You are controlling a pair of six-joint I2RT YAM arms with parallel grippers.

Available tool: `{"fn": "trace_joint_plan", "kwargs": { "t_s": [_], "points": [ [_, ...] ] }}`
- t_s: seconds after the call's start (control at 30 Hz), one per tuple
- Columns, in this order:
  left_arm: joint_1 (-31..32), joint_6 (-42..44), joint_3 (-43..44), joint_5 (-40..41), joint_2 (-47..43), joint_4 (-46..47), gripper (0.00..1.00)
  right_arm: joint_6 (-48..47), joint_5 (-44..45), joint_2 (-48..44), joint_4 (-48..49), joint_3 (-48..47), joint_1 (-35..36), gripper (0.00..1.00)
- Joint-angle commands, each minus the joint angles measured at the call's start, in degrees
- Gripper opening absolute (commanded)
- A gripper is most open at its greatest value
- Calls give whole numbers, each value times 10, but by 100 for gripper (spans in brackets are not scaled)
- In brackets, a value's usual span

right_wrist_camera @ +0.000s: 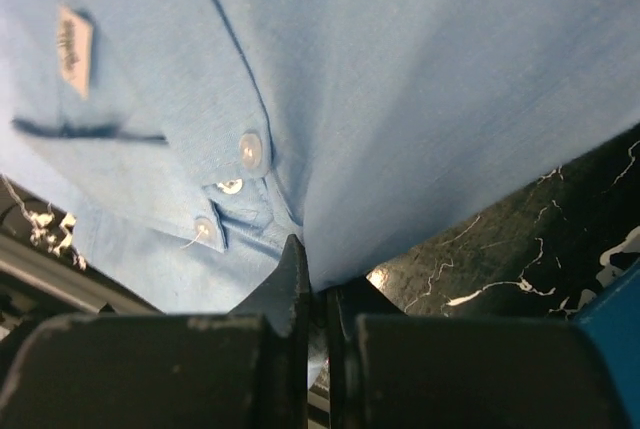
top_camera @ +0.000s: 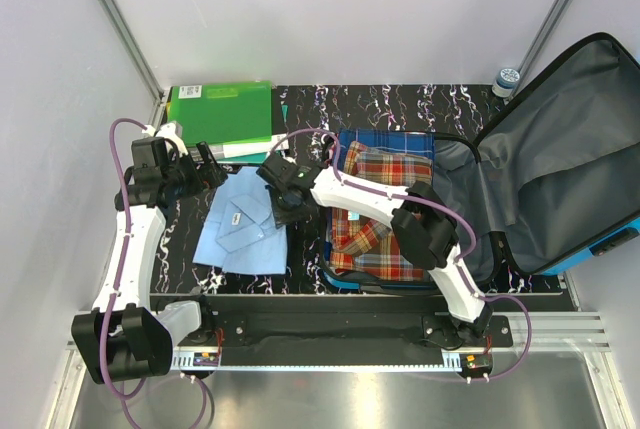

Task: Pack the luggage
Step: Pick up the clothes at the center of the board, then place the clothes in the luggage.

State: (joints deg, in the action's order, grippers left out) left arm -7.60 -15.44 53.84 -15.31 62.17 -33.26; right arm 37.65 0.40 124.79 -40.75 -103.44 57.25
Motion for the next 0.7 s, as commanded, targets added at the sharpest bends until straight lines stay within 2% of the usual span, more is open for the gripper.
{"fn": "trace_joint_plan", "kwargs": {
  "t_s": [0.0,0.43,0.5,0.67],
  "points": [
    [-1,-1,-2,-14,-18,25,99,-62,-23,-57,-38,-75,6,0],
    [-1,-2,-4,-19,-21,27,99,-183,48,-137,-298,-285,-41,0],
    [-1,-2,-4,-19,-21,27,99,-201,68,-146,-361,-353,-56,0],
    [-1,-3,-5,-21,-22,27,99,-224,96,-176,-435,-403,-91,0]
  ]
}}
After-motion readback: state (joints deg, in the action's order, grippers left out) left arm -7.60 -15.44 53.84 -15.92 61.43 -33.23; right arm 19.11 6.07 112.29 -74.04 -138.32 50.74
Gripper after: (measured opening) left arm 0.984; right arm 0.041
